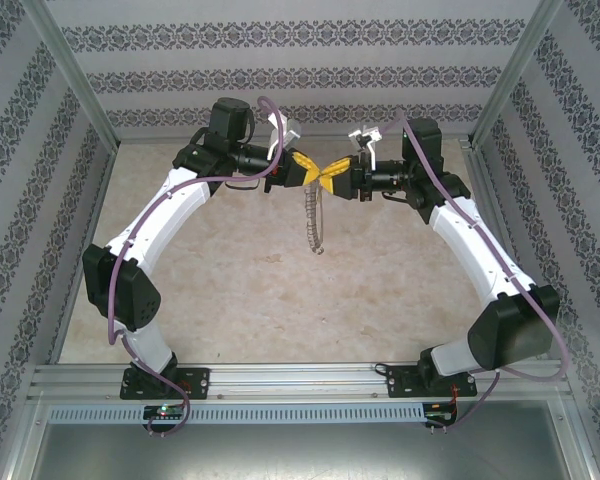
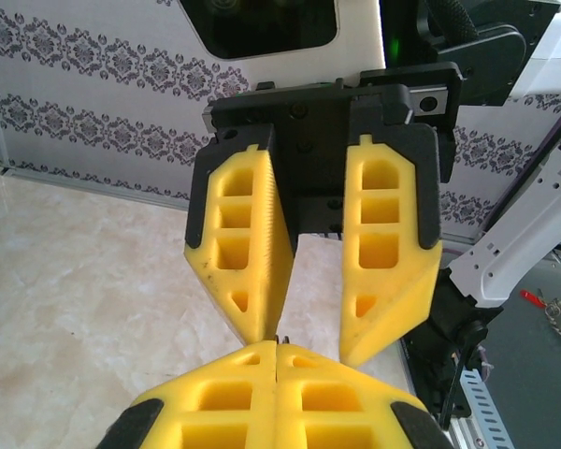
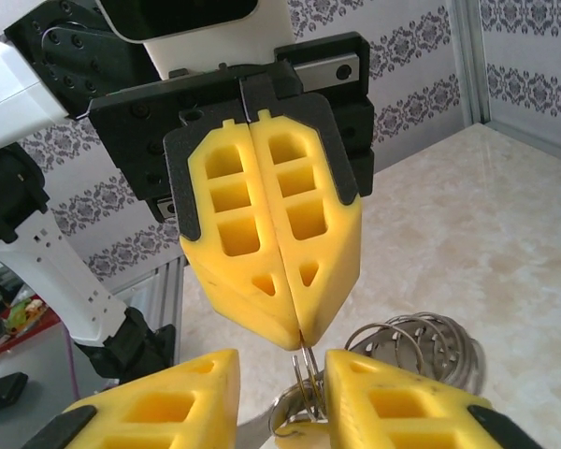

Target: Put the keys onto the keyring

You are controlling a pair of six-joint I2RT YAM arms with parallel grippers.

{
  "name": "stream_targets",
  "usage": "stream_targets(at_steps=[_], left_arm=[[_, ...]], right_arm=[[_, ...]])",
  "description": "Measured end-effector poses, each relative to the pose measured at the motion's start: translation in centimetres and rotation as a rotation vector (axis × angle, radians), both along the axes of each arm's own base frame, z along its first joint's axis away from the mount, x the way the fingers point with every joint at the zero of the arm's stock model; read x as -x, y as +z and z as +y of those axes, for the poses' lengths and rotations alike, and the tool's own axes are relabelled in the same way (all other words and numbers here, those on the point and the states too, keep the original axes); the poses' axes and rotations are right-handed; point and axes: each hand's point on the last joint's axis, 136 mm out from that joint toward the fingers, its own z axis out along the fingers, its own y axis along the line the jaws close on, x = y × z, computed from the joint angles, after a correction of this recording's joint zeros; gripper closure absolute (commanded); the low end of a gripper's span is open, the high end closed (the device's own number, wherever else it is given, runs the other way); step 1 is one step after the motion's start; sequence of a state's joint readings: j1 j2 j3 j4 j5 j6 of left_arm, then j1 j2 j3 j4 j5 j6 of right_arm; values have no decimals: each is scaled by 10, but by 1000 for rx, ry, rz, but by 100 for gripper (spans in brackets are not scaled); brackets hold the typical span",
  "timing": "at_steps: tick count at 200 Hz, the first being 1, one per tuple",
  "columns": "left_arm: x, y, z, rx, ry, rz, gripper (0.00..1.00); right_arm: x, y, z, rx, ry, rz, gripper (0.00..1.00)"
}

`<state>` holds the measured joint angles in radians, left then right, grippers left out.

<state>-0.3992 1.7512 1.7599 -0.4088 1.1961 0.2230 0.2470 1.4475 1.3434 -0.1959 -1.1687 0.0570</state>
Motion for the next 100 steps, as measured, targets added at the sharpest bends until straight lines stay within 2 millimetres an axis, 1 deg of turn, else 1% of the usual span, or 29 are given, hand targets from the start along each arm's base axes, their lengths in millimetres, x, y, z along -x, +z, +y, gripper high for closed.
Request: stream_targets(at_steps=[5, 15, 37, 47, 57, 66, 100], left_arm=[[0, 0, 0, 0, 0, 0, 100], [0, 0, 0, 1, 0, 0, 100], [-1, 1, 0, 5, 1, -3, 100], [-1, 1, 0, 6, 2, -2, 100], [0, 1, 0, 8, 0, 0, 100], [0, 1, 0, 8, 0, -1, 100], [-1, 1, 0, 8, 5, 4, 100]], right_arm=[[0, 0, 0, -1, 0, 0, 76], [-1, 0, 0, -1, 0, -5, 81], [-1, 0, 0, -1, -1, -3, 86], [-1, 0, 0, -1, -1, -4, 93], [-2, 0, 0, -1, -2, -5, 95], [-2, -1, 0, -1, -2, 0, 100], [-4, -2, 1, 1, -1, 0, 100]])
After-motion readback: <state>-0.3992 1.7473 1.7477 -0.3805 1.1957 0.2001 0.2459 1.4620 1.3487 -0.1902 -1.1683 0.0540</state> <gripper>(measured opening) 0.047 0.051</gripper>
